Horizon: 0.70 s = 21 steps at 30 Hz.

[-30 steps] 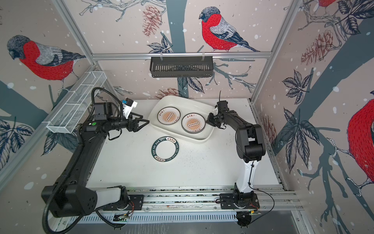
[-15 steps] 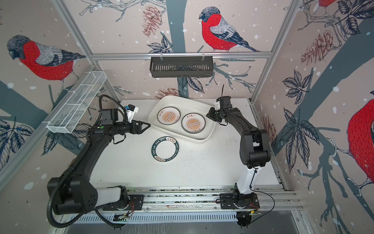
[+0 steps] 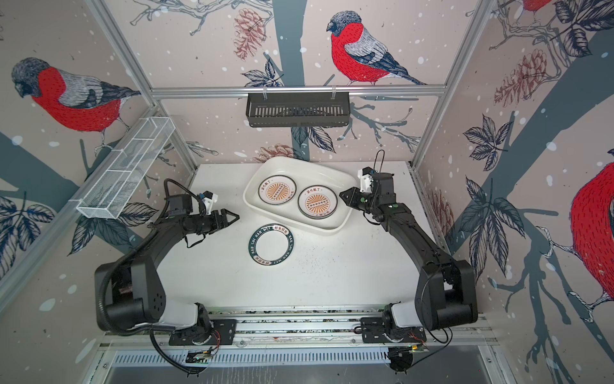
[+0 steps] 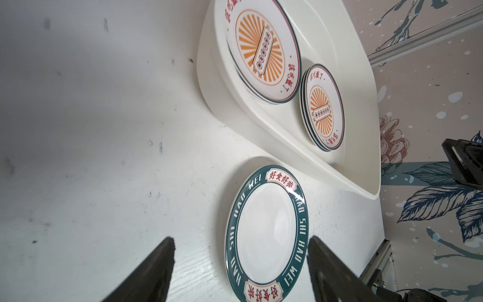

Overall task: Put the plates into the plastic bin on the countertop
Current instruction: 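Open the right gripper and draw both arms back from the bin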

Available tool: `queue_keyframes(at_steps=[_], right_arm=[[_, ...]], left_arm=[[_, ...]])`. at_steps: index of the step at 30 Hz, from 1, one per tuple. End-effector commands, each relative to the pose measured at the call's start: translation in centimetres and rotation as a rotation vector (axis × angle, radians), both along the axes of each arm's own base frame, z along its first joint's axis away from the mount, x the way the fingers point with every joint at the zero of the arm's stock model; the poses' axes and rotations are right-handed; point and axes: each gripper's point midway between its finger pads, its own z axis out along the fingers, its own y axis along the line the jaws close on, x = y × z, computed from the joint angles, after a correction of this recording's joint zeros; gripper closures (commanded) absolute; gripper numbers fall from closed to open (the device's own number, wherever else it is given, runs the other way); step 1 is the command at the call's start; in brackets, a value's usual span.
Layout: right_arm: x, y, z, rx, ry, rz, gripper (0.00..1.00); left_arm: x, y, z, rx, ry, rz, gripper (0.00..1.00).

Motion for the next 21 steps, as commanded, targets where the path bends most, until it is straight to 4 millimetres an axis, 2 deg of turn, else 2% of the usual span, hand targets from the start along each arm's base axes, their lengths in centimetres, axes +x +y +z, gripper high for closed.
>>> queue_keyframes(at_steps=[1,6,14,21], right_arm=[[-1.6,0.9,1.6,0.061,-0.076,0.037,0.77],[-4.7,0.9,1.9,0.079,-0.114,0.041,0.75],[-6.6,0.7,1.4,0.085,-0.117,0.030,0.74],[-7.2,0.6,1.1,0.099,-0.115,0.017,0.74]], left_arm=[[0.0,-0.7,-1.3,-0.059,0.025,-0.039,0.23],[-0.5,-0.6,-3.7,-0.038,0.043,-0.052,0.25],[-2.5,-2.1,-6.6,-0.092,0.096,-0.144,0.27],[-3.2,-3.6,-6.5,-0.082,0.072,-0.228,0.27]])
